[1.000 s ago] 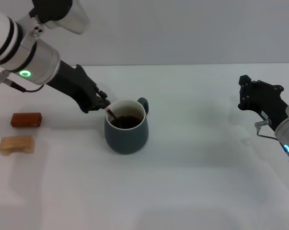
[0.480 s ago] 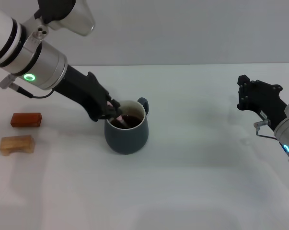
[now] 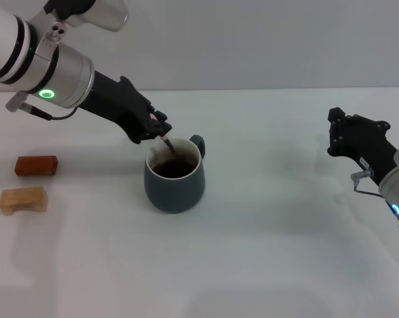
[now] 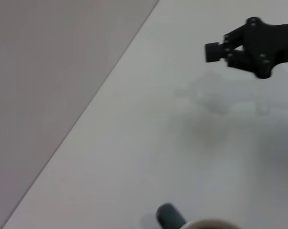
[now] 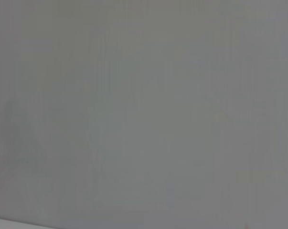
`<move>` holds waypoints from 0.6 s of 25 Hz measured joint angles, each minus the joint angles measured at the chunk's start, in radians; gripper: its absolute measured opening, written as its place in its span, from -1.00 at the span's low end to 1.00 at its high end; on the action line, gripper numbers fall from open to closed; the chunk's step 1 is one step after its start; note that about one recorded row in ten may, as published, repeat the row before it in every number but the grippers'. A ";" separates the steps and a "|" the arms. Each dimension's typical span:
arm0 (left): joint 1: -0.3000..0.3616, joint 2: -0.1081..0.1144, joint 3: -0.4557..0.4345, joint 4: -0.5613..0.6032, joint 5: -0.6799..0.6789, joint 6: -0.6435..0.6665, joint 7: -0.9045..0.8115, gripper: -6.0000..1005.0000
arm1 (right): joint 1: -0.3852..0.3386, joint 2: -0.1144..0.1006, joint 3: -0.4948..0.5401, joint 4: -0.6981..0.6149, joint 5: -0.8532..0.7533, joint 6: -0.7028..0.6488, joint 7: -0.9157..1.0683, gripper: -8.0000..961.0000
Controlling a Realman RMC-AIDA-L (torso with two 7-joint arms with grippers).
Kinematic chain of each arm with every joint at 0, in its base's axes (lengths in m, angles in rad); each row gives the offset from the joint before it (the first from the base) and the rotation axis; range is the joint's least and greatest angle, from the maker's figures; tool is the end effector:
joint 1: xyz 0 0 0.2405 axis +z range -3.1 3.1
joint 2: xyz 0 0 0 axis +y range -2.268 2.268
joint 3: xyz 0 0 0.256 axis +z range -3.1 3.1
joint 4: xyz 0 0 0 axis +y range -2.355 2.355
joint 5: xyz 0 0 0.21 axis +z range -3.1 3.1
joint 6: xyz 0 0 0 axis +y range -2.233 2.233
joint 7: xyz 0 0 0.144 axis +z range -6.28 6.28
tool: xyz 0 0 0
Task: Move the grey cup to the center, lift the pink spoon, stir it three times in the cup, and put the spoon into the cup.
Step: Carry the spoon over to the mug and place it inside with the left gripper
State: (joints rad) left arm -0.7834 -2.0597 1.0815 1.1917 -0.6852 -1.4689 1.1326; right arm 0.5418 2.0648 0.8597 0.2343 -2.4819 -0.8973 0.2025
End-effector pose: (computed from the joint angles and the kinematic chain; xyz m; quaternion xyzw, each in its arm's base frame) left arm -0.1417 0.4101 0.0317 -0.9734 -0.1191 0.0628 0.1854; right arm 0.2931 0.3670 -0.0531 -0.7792 0.2391 0.2576 0.5190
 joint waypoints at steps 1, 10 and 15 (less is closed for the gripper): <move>0.001 0.001 -0.001 0.000 0.008 0.001 -0.003 -0.70 | -0.002 -0.001 -0.001 0.003 0.000 0.000 0.000 -0.96; -0.002 0.003 -0.008 -0.002 0.081 -0.065 -0.014 -0.70 | -0.012 -0.009 -0.002 0.023 -0.013 0.000 0.000 -0.96; -0.002 0.003 -0.008 0.002 0.081 -0.098 -0.015 -0.70 | -0.013 -0.009 0.003 0.025 -0.027 0.000 0.000 -0.96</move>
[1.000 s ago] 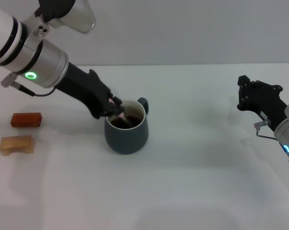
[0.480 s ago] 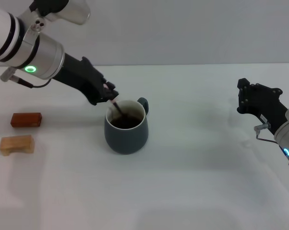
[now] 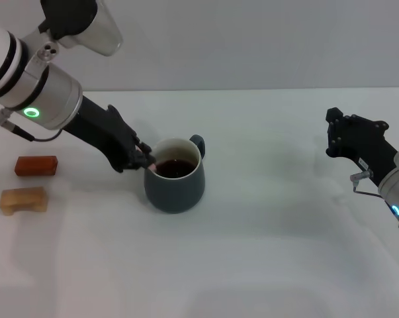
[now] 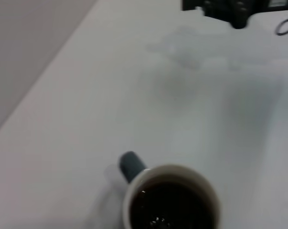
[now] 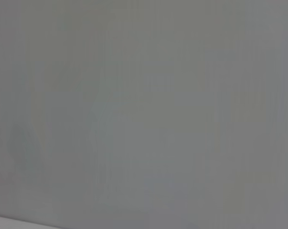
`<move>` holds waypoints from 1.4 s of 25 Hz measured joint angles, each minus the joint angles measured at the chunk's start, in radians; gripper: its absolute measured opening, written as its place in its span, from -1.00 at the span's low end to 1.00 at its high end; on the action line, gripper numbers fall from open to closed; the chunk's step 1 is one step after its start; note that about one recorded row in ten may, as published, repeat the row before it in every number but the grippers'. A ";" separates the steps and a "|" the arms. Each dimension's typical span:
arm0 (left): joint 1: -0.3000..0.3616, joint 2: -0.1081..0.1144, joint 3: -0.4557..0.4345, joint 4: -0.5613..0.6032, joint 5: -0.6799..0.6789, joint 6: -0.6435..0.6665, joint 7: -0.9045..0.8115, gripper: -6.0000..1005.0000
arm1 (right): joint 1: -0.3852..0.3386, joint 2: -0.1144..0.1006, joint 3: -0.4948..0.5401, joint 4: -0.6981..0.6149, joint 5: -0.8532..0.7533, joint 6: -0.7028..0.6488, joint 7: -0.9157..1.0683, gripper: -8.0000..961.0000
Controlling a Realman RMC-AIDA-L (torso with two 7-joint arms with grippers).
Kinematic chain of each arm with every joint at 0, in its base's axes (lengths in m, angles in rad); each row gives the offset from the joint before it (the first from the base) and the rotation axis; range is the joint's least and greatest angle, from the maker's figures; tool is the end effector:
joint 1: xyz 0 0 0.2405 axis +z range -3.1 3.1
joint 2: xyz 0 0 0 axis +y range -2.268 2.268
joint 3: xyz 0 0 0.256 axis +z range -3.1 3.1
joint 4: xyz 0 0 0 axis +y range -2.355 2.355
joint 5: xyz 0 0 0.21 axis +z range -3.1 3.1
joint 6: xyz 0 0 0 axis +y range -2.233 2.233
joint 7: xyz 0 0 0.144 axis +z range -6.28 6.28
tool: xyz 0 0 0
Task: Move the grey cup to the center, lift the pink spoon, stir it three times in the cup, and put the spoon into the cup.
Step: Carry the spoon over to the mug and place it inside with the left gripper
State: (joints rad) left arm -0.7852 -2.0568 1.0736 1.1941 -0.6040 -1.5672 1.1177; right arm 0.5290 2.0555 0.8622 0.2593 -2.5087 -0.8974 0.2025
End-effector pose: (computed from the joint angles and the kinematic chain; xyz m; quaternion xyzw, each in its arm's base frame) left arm -0.1555 0.3997 0.0339 -0.9716 -0.1372 0.1127 0.1563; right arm 0.2914 0.3653 -0.0530 -0.7842 0.2322 0.2601 0.5132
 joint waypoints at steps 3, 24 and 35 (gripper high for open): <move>-0.002 -0.003 0.001 0.004 -0.030 -0.063 0.000 -0.70 | 0.000 0.000 -0.003 0.000 0.000 0.000 0.000 -0.96; 0.040 -0.006 0.100 -0.008 -0.166 0.142 -0.001 -0.70 | -0.048 -0.013 0.004 0.053 -0.025 0.000 0.000 -0.96; 0.049 0.002 0.071 0.007 -0.114 0.082 -0.024 -0.70 | -0.049 -0.014 0.005 0.055 -0.025 0.000 0.000 -0.96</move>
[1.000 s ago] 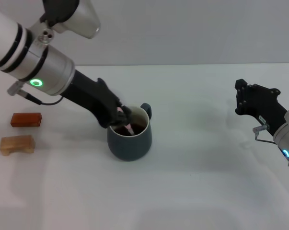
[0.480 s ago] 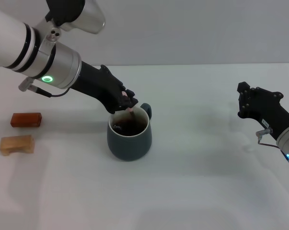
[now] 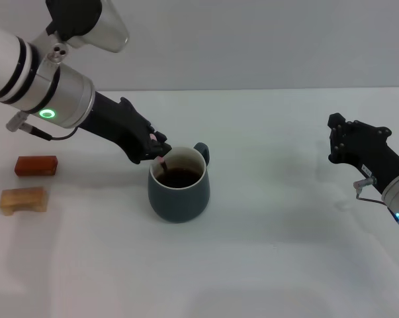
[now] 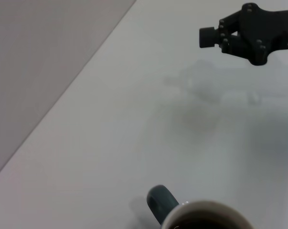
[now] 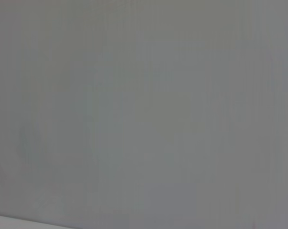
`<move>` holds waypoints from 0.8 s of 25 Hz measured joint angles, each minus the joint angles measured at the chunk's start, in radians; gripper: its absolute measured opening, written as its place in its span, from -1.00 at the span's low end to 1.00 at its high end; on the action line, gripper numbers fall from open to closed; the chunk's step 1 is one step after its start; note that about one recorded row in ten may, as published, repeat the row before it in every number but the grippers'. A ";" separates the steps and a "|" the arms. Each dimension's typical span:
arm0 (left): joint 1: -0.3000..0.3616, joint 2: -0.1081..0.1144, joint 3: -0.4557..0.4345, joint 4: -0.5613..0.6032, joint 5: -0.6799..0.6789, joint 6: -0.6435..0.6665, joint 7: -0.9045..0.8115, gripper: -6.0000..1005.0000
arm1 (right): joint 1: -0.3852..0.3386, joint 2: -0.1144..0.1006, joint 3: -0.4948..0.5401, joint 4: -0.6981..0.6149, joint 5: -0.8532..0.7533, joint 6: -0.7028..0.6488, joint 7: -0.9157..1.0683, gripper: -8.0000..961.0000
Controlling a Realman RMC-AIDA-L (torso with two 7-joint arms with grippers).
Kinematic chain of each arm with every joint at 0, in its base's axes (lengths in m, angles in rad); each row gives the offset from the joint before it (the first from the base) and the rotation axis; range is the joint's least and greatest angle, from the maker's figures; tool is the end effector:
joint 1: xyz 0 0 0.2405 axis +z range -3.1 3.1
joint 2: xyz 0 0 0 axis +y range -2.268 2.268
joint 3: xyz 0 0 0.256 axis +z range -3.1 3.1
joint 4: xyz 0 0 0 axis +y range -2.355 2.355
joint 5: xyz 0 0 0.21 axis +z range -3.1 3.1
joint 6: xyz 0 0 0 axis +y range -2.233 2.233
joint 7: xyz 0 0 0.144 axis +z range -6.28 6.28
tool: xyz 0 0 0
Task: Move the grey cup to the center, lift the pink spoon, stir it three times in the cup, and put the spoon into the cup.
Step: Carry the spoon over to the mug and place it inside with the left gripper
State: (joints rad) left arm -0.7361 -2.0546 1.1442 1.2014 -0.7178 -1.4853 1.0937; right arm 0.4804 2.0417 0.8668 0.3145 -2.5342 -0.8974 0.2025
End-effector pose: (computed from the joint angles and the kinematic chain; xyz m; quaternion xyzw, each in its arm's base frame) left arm -0.1520 0.3971 0.0228 -0.9745 -0.1390 0.0700 0.1614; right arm 0.2948 0.3558 -0.0526 -0.7835 0.2362 0.2665 0.5093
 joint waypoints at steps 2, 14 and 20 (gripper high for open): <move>0.000 0.000 -0.003 0.003 0.001 -0.006 -0.001 -0.70 | 0.001 0.000 0.000 0.000 0.000 0.000 0.000 -0.96; -0.003 -0.003 -0.025 0.037 -0.005 -0.109 -0.005 -0.70 | 0.001 -0.001 0.000 0.000 0.000 0.000 -0.019 -0.96; -0.007 -0.008 0.014 0.032 -0.071 -0.058 0.005 -0.70 | 0.000 0.000 0.000 0.005 0.000 0.000 -0.019 -0.96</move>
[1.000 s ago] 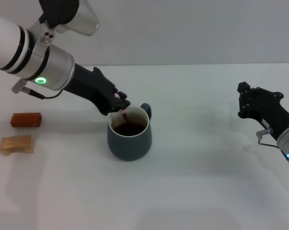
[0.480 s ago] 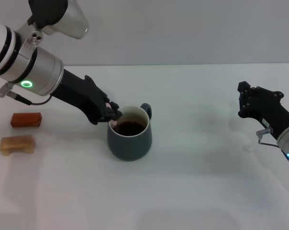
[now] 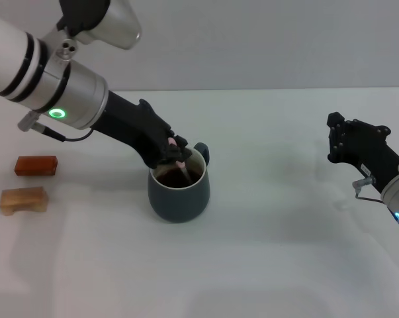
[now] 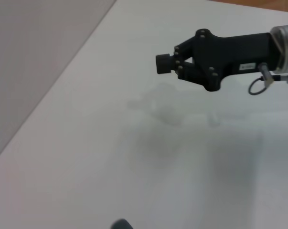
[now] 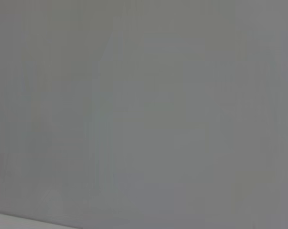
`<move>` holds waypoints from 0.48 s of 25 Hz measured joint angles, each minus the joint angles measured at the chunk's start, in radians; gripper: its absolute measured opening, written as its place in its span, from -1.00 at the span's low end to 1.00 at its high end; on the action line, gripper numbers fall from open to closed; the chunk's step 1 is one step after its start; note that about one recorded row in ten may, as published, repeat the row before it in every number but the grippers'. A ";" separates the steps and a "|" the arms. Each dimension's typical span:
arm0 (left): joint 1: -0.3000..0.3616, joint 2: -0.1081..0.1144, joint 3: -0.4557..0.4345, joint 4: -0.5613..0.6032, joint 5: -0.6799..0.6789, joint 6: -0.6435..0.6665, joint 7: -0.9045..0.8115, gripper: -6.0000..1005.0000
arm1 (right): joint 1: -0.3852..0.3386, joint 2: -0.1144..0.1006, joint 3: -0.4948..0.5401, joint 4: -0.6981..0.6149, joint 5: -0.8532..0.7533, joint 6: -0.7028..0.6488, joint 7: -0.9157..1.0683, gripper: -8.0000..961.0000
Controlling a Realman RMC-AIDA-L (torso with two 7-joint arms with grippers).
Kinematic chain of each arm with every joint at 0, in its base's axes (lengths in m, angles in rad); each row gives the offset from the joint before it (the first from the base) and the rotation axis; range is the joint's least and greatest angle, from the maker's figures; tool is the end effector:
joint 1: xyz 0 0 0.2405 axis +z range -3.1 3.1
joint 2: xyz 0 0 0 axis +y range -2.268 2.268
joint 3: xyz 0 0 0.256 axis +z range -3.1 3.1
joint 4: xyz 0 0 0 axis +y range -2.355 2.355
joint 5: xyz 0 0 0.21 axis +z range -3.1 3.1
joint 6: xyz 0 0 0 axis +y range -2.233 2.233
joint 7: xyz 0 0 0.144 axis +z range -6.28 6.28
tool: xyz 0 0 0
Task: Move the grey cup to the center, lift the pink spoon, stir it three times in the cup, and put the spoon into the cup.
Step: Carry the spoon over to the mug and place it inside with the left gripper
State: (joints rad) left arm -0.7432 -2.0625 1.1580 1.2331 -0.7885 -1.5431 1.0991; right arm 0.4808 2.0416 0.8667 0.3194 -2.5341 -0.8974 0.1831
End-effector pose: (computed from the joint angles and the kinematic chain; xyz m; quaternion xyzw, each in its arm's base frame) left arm -0.1333 0.3874 0.0180 -0.9838 -0.1188 0.0452 0.1262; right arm 0.2933 0.3562 -0.0529 -0.7857 0.2280 0.2639 0.5109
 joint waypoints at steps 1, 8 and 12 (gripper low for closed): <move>0.000 0.000 0.011 -0.004 -0.002 0.018 0.002 -0.70 | -0.002 0.000 0.000 0.005 0.000 0.000 0.000 -0.96; 0.004 0.003 0.033 -0.021 0.015 0.112 0.004 -0.70 | -0.004 0.000 0.000 0.007 0.000 0.000 -0.001 -0.96; 0.008 0.006 0.019 -0.021 0.038 0.125 0.004 -0.70 | -0.004 0.000 0.000 0.007 0.000 0.000 -0.001 -0.96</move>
State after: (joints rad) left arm -0.7351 -2.0570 1.1774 1.2117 -0.7506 -1.4177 1.1029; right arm 0.4765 2.0418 0.8667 0.3268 -2.5341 -0.8971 0.1825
